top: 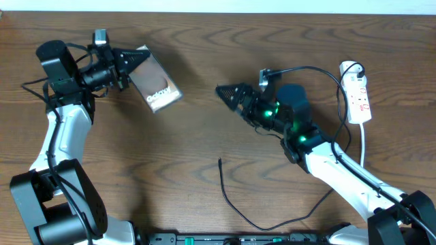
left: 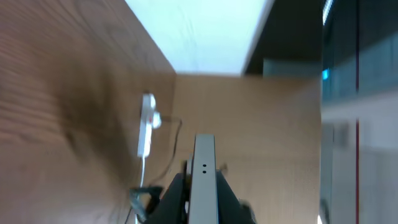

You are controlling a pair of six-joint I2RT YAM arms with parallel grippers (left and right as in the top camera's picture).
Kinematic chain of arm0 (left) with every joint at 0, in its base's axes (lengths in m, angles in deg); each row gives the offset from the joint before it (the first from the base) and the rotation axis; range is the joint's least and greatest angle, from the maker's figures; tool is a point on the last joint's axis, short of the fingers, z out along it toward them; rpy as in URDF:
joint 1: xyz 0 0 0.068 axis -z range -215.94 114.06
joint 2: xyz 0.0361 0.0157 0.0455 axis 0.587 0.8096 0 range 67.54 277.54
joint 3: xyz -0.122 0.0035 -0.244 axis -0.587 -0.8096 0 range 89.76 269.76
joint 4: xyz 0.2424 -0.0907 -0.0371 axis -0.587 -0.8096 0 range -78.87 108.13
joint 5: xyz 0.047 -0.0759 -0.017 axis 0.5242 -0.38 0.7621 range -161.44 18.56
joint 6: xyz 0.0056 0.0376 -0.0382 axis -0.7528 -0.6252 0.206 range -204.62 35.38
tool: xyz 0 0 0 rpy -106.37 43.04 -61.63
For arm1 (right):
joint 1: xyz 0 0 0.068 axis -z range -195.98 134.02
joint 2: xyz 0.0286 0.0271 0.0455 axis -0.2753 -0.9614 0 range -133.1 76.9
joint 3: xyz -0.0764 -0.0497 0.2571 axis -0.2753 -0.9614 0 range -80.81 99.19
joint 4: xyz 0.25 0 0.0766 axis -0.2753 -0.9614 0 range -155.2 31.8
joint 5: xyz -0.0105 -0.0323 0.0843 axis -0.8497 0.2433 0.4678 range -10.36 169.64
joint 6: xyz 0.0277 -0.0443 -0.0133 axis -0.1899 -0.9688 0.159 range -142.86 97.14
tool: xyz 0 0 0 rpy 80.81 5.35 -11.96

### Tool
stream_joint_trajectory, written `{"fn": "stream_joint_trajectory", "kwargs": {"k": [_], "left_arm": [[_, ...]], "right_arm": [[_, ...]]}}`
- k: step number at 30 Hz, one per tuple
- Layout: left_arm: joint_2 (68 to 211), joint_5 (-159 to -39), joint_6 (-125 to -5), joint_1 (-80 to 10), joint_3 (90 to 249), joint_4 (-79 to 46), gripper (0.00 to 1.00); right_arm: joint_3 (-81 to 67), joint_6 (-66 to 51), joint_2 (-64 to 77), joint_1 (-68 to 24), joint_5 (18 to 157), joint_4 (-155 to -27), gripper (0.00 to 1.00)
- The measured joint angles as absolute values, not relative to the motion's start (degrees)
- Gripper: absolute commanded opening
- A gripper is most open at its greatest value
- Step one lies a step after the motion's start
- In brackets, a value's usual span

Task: Plug charger to phone and switch on socket
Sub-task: 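Open the right gripper and move it over the black cable end, then lower the right gripper and grasp the black cable plug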

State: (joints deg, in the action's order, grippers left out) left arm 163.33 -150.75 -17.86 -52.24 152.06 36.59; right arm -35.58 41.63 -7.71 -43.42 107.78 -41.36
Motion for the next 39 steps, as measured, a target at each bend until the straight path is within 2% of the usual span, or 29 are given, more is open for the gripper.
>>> {"fn": "stream_joint_trajectory", "kwargs": {"k": [7,10,12,20,28,36,39], "left_arm": [[163.33,-156.3,-23.04,-52.24,152.06,36.61,0.07],[163.33,-156.74,-23.67,-52.24,152.06,36.61,0.07],[163.33,-156.87,-24.07,-52.24,152.06,36.63,0.07],[163.33,-156.87,-25.16,-52.24,152.04,36.61,0.07],[163.33,-156.87,-25.58,-52.24,152.04,36.61,0.07],[163.33,-156.87,-25.99,-52.24,152.04,36.61,0.07],[163.33,-156.87,-26.01,-52.24,152.04,36.61,0.07]], "right_arm": [[-23.71,22.31,-8.0,-44.27,105.77,-82.47,0.99],[-19.01,15.14,-8.06,-46.98,101.77,-94.69,0.99],[-18.77,12.89,-8.09,-49.39,98.86,-98.16,0.99],[-21.92,12.25,-9.0,-59.44,92.24,-94.8,0.99],[-22.84,24.73,-14.23,-66.09,85.37,-93.46,0.99],[-23.3,29.87,-23.01,-67.64,83.82,-92.61,0.99],[-23.36,30.53,-23.87,-67.64,84.0,-92.48,0.93]]}}
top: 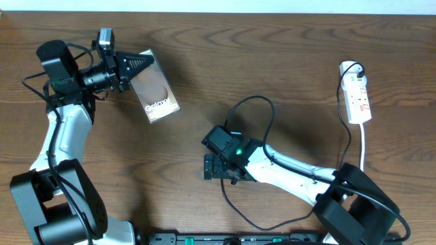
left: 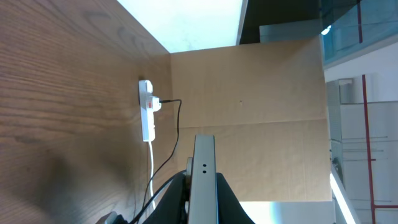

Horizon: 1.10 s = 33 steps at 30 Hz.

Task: Plug charger to phone and switch on socket
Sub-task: 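Lower the right gripper and grasp the black cable plug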

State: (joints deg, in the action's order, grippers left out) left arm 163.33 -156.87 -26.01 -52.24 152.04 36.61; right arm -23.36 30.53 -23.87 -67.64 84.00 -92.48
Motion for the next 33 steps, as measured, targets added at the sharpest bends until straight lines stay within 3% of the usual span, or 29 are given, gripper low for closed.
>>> {"fn": "stream_joint_trajectory", "kwargs": {"k": [4,8,9,17,21,29,33], "left_arm": [[163.33,-156.87,-26.01,-52.24,152.04,36.61,0.07],[163.33,-156.87,-26.03,-52.24,152.04,36.61,0.07],[163.33,-156.85,-26.03,-52.24,152.04,36.61,0.07],[163.33,-156.85,-26.17,-52.24,152.04,36.61,0.07],[163.33,-156.83,-26.17,-52.24,152.04,36.61,0.07],[163.33,-156.83,-26.17,-52.24,152.04,36.61,0.07],[163.33,-156.83,-26.17,-52.24,152.04,36.61,0.07]], "right_arm": [[-23.36,31.55,-23.87,-67.64,84.13,-92.61,0.78],[-23.36,32.47,-23.87,-67.66,84.08,-93.03,0.52],[-23.36,32.58,-23.87,-67.66,84.08,-93.03,0.49],[-23.39,33.59,-23.89,-67.66,83.87,-93.05,0.43],[-23.39,34.15,-23.98,-67.66,83.71,-93.03,0.32],[-23.39,34.66,-24.68,-67.66,83.65,-92.87,0.33],[-23.41,34.92,-24.85,-67.66,83.3,-92.26,0.39]]}}
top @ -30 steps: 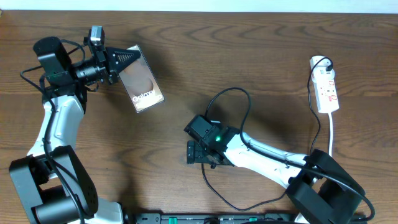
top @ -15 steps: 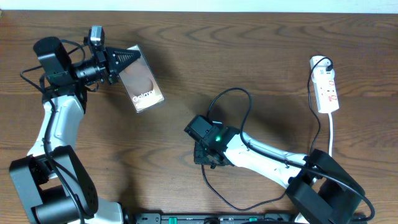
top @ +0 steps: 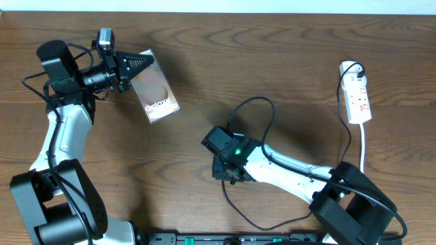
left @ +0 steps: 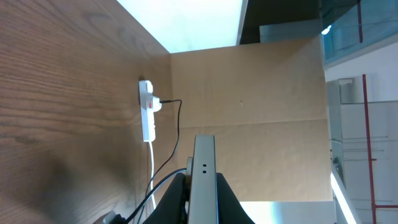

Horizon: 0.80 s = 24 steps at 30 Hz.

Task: Plug charger to phone and switch on socket
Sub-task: 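Lower the right gripper and grasp the black cable plug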

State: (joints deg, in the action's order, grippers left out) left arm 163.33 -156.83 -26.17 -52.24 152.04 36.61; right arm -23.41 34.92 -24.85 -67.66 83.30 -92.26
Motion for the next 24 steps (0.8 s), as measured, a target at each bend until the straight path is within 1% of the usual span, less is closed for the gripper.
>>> {"fn": "stream_joint_trajectory", "kwargs": {"k": [8,17,21,24], "left_arm": [[163.33,-156.83,-26.17,-52.24,152.04,36.61,0.07],[163.33,-156.8,-26.17,-52.24,152.04,36.61,0.07],[163.33,-156.8,-26.17,-52.24,152.04,36.61,0.07],[163.33,-156.8,-26.17,-52.24,152.04,36.61,0.07]], "right_arm": [[-23.41,35.75,-25.09,-66.94,81.48,-89.75,0.4],[-23.23,35.75,-25.99,-65.56,82.79,-88.72,0.3],[-23.23,35.73,-26.07,-65.37,83.01,-88.79,0.28],[-23.23,35.71,-26.07,-65.37,83.1,-88.85,0.23]]}}
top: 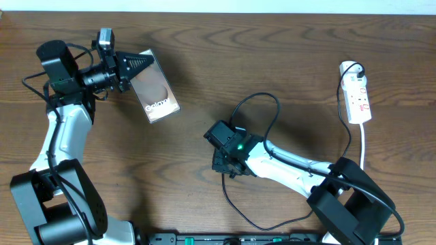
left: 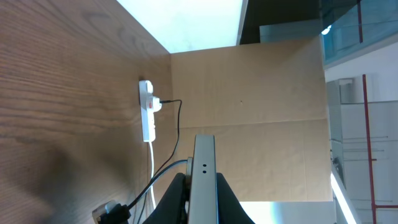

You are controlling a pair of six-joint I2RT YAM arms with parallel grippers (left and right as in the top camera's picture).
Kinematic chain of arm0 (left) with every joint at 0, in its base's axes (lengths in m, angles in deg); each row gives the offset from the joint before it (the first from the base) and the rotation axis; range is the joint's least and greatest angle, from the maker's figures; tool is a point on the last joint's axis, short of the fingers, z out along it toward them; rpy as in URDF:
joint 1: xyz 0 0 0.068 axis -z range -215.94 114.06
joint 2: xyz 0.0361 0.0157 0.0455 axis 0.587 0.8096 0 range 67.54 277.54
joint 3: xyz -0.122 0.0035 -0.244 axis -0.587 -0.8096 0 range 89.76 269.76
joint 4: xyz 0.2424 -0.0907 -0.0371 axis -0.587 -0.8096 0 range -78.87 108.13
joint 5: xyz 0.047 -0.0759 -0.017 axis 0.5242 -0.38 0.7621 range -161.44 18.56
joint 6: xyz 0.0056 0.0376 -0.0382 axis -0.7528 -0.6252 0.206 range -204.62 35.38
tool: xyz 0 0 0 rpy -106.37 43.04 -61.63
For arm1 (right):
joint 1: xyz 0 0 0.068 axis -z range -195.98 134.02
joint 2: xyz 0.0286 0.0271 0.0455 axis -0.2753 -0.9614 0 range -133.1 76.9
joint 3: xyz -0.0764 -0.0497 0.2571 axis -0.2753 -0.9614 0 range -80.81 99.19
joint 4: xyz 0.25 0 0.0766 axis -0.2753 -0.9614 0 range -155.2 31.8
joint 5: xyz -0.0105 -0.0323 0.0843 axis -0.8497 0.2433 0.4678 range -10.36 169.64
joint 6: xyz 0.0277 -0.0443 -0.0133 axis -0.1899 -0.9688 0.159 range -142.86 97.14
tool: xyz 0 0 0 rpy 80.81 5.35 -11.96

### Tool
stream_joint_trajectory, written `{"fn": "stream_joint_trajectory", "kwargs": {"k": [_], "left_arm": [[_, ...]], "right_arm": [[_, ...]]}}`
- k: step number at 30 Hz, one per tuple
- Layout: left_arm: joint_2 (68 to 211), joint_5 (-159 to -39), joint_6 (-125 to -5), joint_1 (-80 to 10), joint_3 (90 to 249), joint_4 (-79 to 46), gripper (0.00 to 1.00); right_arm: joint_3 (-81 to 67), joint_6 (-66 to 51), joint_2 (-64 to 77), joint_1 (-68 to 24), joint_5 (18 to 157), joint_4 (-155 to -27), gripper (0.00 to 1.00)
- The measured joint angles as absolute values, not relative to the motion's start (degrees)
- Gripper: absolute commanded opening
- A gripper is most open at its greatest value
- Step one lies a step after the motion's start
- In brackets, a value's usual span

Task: Plug charger to phone and switch on socket
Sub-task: 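Lower the right gripper and grasp the black cable plug, then lift the plug with the right gripper toward the phone's bottom edge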

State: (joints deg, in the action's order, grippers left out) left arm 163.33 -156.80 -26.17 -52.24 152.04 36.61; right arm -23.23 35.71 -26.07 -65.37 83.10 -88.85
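Note:
My left gripper (top: pixel 134 66) is shut on the phone (top: pixel 156 88), holding it tilted above the table's far left. In the left wrist view the phone's thin edge (left: pixel 203 155) with two small holes stands up between the black fingers (left: pixel 177 196). My right gripper (top: pixel 227 165) points down at mid-table over the free end of the black charger cable (top: pixel 267 99); its jaws are hidden under the wrist. The cable loops back to the white power strip (top: pixel 357 92), which also shows far off in the left wrist view (left: pixel 147 115).
The cable runs in a second loop near the front edge (top: pixel 262 226). The right arm's white link (top: pixel 300 167) lies across the table's right half. A cardboard wall (left: pixel 249 93) stands beyond the table.
My right gripper has shifted slightly right and back at the cable end, and the cable loop behind it has moved a little with it. The left arm and phone have not moved.
At first my right gripper pointed left above mid-table, with the cable end lying free nearer the front. Then it stood over that cable end with its jaws spread. It then looked narrower there and now sits slightly right. The left gripper held the phone throughout, turning it slightly early on.

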Motion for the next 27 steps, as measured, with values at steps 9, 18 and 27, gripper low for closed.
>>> {"fn": "stream_joint_trajectory", "kwargs": {"k": [9,18,27], "left_arm": [[163.33,-156.8,-26.17,-52.24,152.04,36.61,0.07],[163.33,-156.8,-26.17,-52.24,152.04,36.61,0.07],[163.33,-156.41,-26.17,-52.72,152.04,36.63,0.07]], "right_arm": [[-23.23,35.07,-26.45,-65.28,84.02,-88.92,0.01],[-23.36,30.37,-27.08,-64.93,88.98,-84.02,0.01],[-23.56,19.95,-27.95,-59.05,122.62,-68.96,0.01]]}}
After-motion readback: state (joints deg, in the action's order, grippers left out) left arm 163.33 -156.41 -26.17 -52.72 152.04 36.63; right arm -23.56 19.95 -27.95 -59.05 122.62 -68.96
